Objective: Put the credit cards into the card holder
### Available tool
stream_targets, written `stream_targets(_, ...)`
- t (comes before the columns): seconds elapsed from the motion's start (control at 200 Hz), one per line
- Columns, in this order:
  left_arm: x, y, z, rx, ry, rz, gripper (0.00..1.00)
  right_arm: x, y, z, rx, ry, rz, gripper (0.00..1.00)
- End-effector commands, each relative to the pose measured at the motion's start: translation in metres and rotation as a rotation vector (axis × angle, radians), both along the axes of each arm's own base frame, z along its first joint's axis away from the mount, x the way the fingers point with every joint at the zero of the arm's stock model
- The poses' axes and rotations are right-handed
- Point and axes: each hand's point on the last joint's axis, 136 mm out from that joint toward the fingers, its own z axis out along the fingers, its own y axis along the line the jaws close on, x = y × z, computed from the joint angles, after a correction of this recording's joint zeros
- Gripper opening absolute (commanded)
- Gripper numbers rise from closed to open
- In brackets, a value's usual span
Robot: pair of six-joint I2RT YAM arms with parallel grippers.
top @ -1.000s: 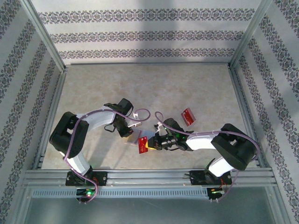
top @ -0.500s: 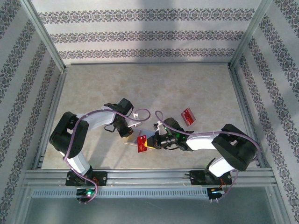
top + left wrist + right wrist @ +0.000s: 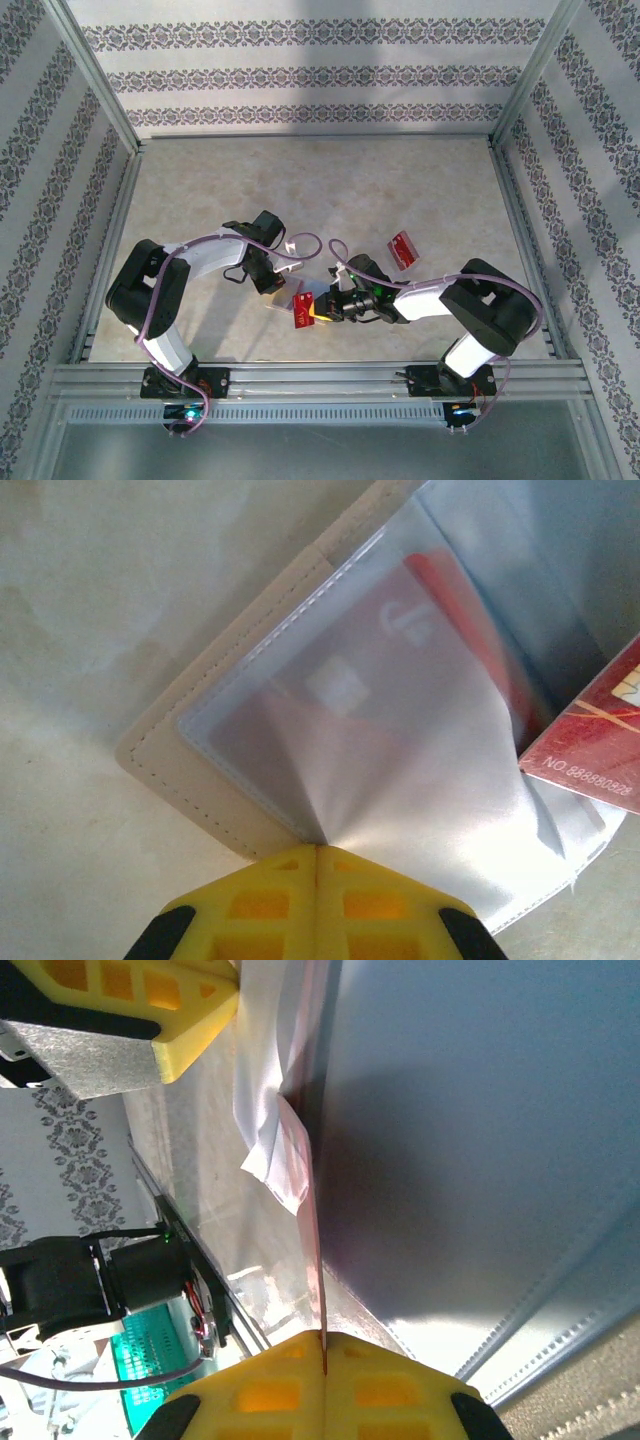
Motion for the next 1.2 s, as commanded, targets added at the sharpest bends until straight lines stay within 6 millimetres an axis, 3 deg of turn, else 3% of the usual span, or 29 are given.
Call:
stream_targets(0.0, -0.012, 0.004, -0.008, 0.042, 0.026, -0.034, 0.02, 0.002, -0.003, -0.008, -0.023, 0.009, -0.029, 0.0)
stream_targets(0.49, -0.012, 0.005, -0.007, 0.04, 0.023, -0.031, 0.02, 0.016, -0.015, -0.015, -0.044, 0.014, -0.111, 0.0)
stream_targets(1.194, -0.014, 0.002, -0.004, 0.024, 0.03, -0.022, 0.02, 0.04, -0.011, -0.019, -0.04, -0.001, -0.199, 0.0)
